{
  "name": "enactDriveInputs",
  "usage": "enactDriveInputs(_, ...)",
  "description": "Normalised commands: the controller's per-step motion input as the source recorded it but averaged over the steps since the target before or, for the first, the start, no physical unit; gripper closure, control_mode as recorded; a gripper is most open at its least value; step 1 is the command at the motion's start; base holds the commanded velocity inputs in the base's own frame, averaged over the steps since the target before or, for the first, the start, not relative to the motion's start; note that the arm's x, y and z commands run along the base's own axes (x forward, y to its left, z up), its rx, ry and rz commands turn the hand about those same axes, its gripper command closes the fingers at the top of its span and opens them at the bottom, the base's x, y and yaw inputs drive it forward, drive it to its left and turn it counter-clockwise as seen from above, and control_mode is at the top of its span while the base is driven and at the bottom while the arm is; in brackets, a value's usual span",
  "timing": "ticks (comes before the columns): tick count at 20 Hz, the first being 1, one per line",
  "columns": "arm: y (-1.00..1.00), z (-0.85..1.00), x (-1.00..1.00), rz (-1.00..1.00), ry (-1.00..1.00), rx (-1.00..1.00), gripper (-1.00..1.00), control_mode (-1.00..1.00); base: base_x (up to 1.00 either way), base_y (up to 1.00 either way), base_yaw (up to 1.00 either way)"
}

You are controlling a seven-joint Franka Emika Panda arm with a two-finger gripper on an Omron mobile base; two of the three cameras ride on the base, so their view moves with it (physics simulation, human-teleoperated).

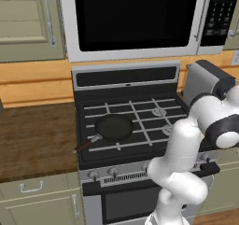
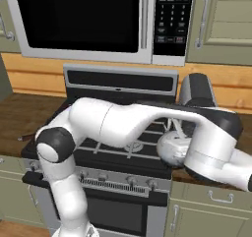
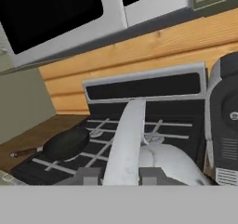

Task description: Pick the kettle from the counter and place it on a stove burner. Then turn the burner on.

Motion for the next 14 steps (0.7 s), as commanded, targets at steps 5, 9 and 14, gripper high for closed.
enactDriveInputs(5,0.96,0.26,0.0,0.0,-0.02,-0.05,1.0,-1.0,0.0,0.0,0.0)
enactDriveInputs(9,0.57,0.61,0.05,0.0,0.2,-0.11,1.0,-1.0,0.0,0.0,0.0)
enactDriveInputs(14,0.61,0.13,0.05,0.01,0.19,-0.04,1.0,-1.0,0.0,0.0,0.0)
